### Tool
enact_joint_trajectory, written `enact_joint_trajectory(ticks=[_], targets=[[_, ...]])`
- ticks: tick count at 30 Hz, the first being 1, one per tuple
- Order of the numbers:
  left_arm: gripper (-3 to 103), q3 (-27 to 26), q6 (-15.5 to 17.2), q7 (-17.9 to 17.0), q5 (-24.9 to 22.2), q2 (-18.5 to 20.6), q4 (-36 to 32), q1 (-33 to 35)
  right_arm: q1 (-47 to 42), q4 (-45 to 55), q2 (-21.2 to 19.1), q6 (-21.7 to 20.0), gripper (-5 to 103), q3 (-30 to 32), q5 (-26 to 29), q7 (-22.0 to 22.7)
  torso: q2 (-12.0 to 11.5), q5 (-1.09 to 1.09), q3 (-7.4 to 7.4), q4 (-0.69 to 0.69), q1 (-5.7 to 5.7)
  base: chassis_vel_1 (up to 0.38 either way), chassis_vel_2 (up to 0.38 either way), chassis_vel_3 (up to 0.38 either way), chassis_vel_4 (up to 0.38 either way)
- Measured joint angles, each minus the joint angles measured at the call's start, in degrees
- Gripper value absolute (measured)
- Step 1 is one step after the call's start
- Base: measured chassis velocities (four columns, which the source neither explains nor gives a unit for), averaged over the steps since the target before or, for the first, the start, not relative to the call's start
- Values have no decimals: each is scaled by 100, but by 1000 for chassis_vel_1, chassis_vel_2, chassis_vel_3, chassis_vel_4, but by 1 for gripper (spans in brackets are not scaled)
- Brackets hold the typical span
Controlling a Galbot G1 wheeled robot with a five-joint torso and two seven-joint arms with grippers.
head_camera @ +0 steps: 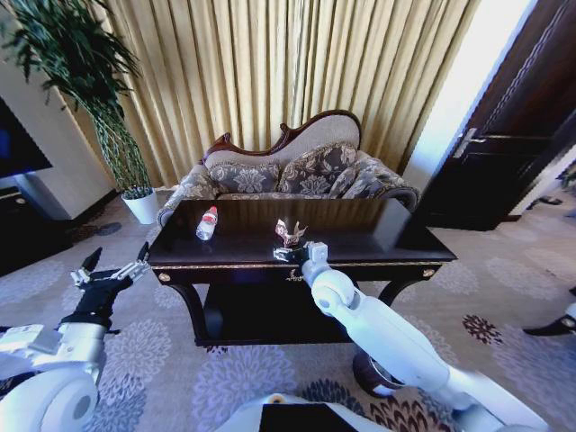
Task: Move to the front of the table and place the trash on the table into the trash bin.
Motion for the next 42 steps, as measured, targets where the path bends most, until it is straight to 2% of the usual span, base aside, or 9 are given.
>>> enact_joint_trajectory(ticks=[21,23,28,29,31,32,34,35,42], targets=[[100,-33,-46,-11,-50,8,0,-63,800,-1142,507,35,100,-285,-270,30,0,0,0,0,0,0,0,0,0],[100,-35,-57,-11,-51,4,0,-60,835,-1191,527,53,103,-291,-275,30,0,0,0,0,0,0,0,0,0],[100,-101,-125,-17,-106,37,0,-59,862,-1270,552,168,84,-355,-313,30,0,0,0,-1,0,0,0,0,0],[100,-101,-125,-17,-106,37,0,-59,862,-1270,552,168,84,-355,-313,30,0,0,0,-1,0,0,0,0,0],[100,-114,-128,-19,-136,51,0,-62,852,-1270,562,186,73,-369,-323,30,0,0,0,-1,0,0,0,0,0],[100,-114,-128,-19,-136,51,0,-62,852,-1270,562,186,73,-369,-323,30,0,0,0,-1,0,0,0,0,0],[100,-115,-150,-20,-146,48,0,-59,850,-1270,566,205,62,-388,-337,29,0,0,0,-1,0,0,0,0,0],[100,-115,-150,-20,-146,48,0,-59,850,-1270,566,205,62,-388,-337,29,0,0,0,-1,0,0,0,0,0],[100,-121,-194,-21,-157,81,0,-51,856,-1258,600,241,29,-398,-358,28,0,0,0,0,0,0,0,0,0]])
